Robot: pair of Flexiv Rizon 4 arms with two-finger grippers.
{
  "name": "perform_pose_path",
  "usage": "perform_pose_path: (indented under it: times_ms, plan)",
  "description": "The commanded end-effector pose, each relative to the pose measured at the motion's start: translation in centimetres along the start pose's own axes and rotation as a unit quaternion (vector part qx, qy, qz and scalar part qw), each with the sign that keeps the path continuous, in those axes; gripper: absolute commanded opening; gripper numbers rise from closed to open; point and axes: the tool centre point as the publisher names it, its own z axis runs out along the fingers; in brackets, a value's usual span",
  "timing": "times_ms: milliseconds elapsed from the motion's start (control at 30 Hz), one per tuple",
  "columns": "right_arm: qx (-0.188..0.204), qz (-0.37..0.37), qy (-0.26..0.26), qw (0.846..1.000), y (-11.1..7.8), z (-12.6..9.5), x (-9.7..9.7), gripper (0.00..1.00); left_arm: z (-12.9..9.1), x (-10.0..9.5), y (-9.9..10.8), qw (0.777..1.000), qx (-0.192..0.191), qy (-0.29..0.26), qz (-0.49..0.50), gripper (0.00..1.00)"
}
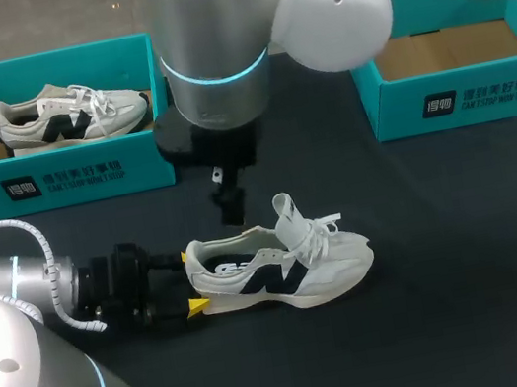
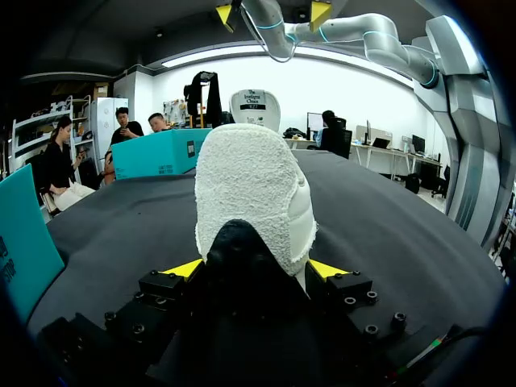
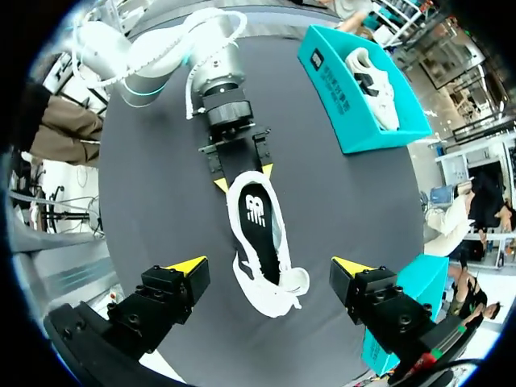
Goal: Take the shoe out of the shoebox, open the shoe tongue, remove and reinsert the insole, then place the shoe into the shoebox
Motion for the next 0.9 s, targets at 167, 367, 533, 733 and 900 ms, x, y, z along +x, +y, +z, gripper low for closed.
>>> perform_pose_path:
  times_ms: [167, 367, 533, 733, 900]
  plan:
    - [0.015, -0.071, 0.024, 0.997, -0.7, 0.5, -0.4, 1.0, 0.1, 0.2, 0.1, 1.0, 0.0, 0.0, 0.0, 0.0]
    - [0.015, -0.071, 0.024, 0.997, -0.7, 0.5, -0.4, 1.0, 0.1, 0.2, 0.1, 1.0, 0.0, 0.0, 0.0, 0.0]
    - [0.015, -0.071, 0.024, 0.997, -0.7, 0.5, -0.4, 0.32, 0.1, 0.2, 0.1, 1.0, 0.0, 0.0, 0.0, 0.0]
    - [0.003, -0.051, 0.048, 0.998, 0.0, 2.1, -0.1, 0.0, 0.1, 0.2, 0.1, 1.0, 0.0, 0.0, 0.0, 0.0]
    - [0.012, -0.054, 0.068, 0.996, 0.5, 3.7, 0.2, 0.0, 0.1, 0.2, 0.1, 1.0, 0.0, 0.0, 0.0, 0.0]
